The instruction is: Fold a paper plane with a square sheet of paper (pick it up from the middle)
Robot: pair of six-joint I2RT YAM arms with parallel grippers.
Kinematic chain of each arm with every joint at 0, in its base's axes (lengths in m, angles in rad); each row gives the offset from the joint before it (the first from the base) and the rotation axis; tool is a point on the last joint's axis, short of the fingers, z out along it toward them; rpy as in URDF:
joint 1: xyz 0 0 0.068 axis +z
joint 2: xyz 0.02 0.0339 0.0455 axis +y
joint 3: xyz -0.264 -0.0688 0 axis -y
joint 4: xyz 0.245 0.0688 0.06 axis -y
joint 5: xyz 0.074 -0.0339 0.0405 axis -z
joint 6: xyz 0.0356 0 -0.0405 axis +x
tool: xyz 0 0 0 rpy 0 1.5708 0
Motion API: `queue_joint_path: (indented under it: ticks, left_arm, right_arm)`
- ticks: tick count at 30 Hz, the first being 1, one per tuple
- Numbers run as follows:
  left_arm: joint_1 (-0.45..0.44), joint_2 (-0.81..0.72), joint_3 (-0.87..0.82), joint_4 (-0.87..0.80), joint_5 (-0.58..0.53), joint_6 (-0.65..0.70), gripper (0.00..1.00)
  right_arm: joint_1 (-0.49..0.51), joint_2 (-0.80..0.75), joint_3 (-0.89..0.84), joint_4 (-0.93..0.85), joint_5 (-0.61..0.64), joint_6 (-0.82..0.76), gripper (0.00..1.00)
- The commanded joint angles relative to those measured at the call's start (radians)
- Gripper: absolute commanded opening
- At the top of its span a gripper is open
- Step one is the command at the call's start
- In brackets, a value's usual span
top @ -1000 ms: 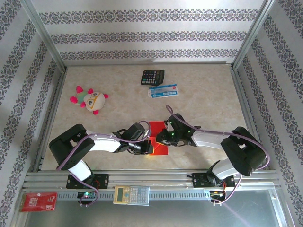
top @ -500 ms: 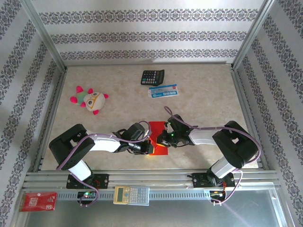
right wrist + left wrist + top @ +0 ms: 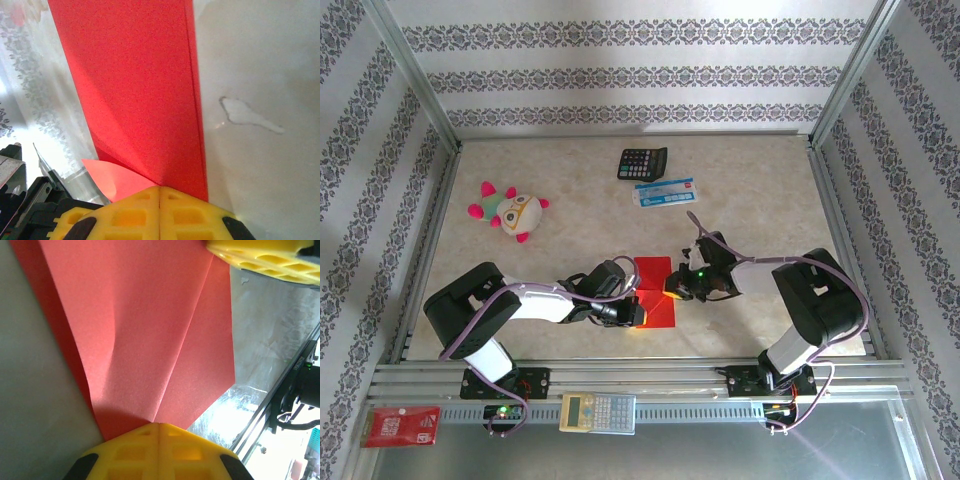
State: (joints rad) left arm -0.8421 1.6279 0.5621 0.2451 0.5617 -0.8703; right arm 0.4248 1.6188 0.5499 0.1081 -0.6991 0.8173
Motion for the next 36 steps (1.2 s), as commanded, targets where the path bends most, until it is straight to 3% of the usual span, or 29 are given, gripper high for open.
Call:
queue_joint_path:
  ticks: [1,7,14,20,22,24,28,36]
  left_arm:
    - [0.003,0.044,-0.056,-0.189,-0.057,0.029,0.00]
    - [0.000,0.034,-0.015,-0.223,-0.053,0.036,0.00]
    - [-0.003,-0.005,0.093,-0.254,-0.043,0.033,0.00]
    - [0.011,-0.096,0.162,-0.214,-0.041,-0.003,0.22]
    - [0.037,-0.113,0.163,-0.195,-0.037,-0.011,0.24]
    - [0.068,-0.106,0.169,-0.187,-0.029,-0.007,0.20]
    - [0.108,-0.013,0.232,-0.248,-0.014,0.046,0.04]
    - [0.123,0.106,0.266,-0.249,-0.052,0.088,0.00]
  right_arm:
    - [-0.071,0.050,0.009,-0.090,0.154,-0.059,0.07]
    - [-0.142,0.017,0.040,-0.135,0.133,-0.077,0.07]
    - [-0.164,-0.176,0.016,-0.178,0.128,-0.060,0.09]
    - [-0.060,-0.443,-0.080,-0.270,0.257,-0.017,0.18]
    - [-0.018,-0.522,-0.102,-0.315,0.312,0.005,0.24]
    - [0.032,-0.584,-0.119,-0.349,0.363,0.030,0.28]
    - [0.115,-0.635,-0.144,-0.384,0.409,0.085,0.36]
    - [0.289,-0.612,-0.161,-0.400,0.478,0.205,0.43]
